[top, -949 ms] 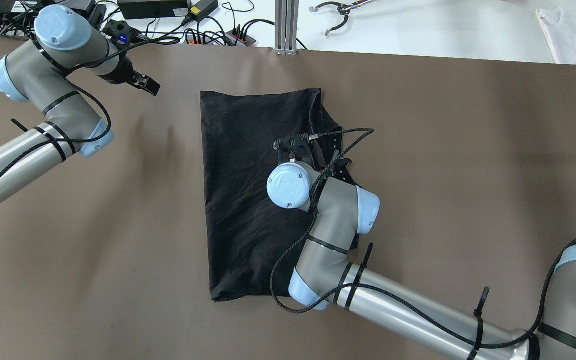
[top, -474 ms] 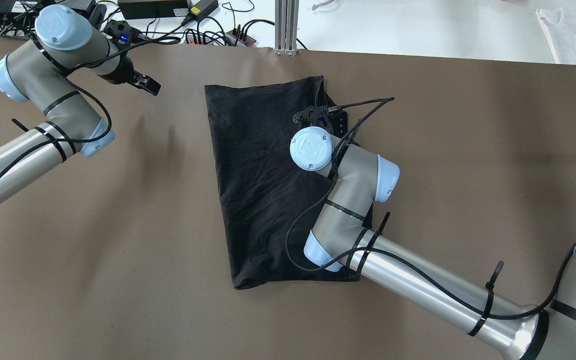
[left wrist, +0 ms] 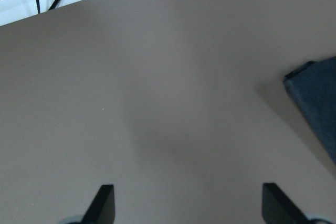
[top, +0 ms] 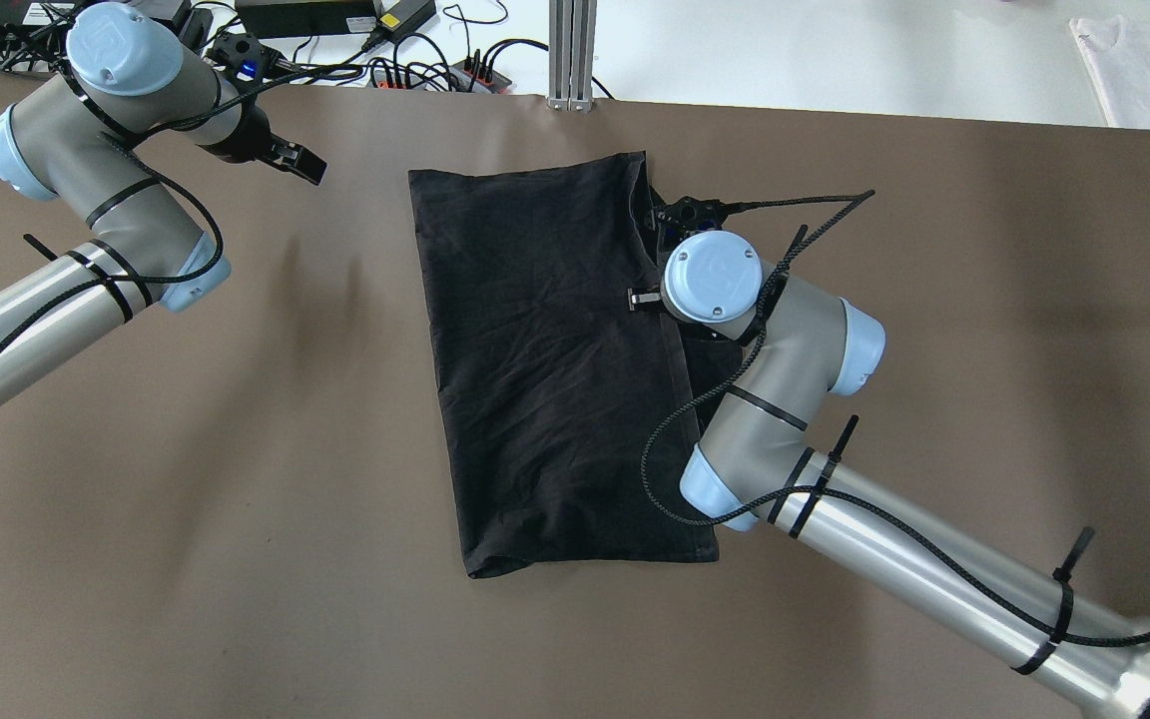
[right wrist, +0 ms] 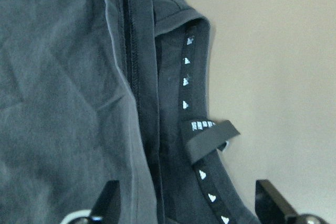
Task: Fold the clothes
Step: 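Move the left gripper to the shirt's near edge while the right gripper repositions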
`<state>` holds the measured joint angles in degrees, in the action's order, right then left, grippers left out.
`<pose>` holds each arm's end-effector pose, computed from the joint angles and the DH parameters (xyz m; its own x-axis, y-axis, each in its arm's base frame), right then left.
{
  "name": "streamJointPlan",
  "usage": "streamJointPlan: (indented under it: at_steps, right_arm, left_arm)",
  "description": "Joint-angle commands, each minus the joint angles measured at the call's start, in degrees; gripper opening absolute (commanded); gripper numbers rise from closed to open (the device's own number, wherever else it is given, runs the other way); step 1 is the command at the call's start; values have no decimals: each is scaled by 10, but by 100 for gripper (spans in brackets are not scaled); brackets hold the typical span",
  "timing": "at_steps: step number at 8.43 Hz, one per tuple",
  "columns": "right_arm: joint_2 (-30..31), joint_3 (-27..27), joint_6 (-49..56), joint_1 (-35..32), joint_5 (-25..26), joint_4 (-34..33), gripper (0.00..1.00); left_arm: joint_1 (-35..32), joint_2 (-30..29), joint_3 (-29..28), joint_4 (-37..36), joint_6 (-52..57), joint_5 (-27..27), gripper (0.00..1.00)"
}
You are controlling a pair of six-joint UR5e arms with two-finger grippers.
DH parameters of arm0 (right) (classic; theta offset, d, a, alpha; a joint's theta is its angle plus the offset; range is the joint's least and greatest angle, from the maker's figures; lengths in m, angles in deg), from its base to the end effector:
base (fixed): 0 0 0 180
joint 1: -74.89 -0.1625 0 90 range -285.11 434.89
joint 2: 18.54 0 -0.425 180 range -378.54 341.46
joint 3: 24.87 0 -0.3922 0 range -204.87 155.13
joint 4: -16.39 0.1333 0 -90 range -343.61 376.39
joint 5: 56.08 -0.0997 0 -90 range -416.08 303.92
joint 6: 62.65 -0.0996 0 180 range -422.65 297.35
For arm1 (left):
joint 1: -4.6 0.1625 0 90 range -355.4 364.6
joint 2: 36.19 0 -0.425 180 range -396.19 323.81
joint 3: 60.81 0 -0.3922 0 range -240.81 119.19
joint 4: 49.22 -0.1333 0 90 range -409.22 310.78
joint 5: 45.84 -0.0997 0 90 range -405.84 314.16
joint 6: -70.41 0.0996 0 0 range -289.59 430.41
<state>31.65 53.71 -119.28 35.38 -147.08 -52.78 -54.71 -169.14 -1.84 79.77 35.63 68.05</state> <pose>-0.5008 -0.5835 0.2920 0.7651 -0.0819 0.6387 -0.2456 0.8798 0.4070 0.3319 -0.7413 0.3726 0.6976 0.2960 -0.6525 0.0927 0.8657 0.4918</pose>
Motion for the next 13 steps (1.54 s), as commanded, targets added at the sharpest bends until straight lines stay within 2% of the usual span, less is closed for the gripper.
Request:
streamJointPlan:
  at_steps: [1, 3, 4, 6, 7, 8, 9, 10, 11, 13]
  right_arm:
    - [87, 137, -125, -1, -26, 7, 91]
    - [160, 234, -234, 1, -29, 9, 92]
    - [182, 253, -282, 4, -28, 28, 91]
    - [216, 249, -386, 19, -24, 122, 93]
    - [220, 249, -436, 29, -21, 147, 93]
    - [221, 249, -470, 32, -18, 148, 93]
    - [225, 249, -478, 37, 2, 148, 93]
    - [227, 249, -478, 48, 16, 149, 93]
    - [228, 249, -478, 50, 21, 149, 93]
    - [227, 249, -477, 53, 25, 149, 93]
  left_arm:
    - [22, 42, 81, 3, -117, 27, 100]
    - [61, 103, 190, 3, -242, 18, 100]
    - [79, 131, 240, 3, -315, 10, 100]
    - [139, 196, 341, 3, -433, -58, 100]
    - [172, 228, 390, 3, -495, -87, 100]
    - [210, 255, 436, 2, -563, -116, 100]
    - [261, 282, 473, 2, -625, -170, 100]
    - [326, 291, 489, 2, -679, -251, 100]
    - [378, 283, 487, 1, -715, -308, 100]
    - [440, 279, 475, 0, -762, -350, 100]
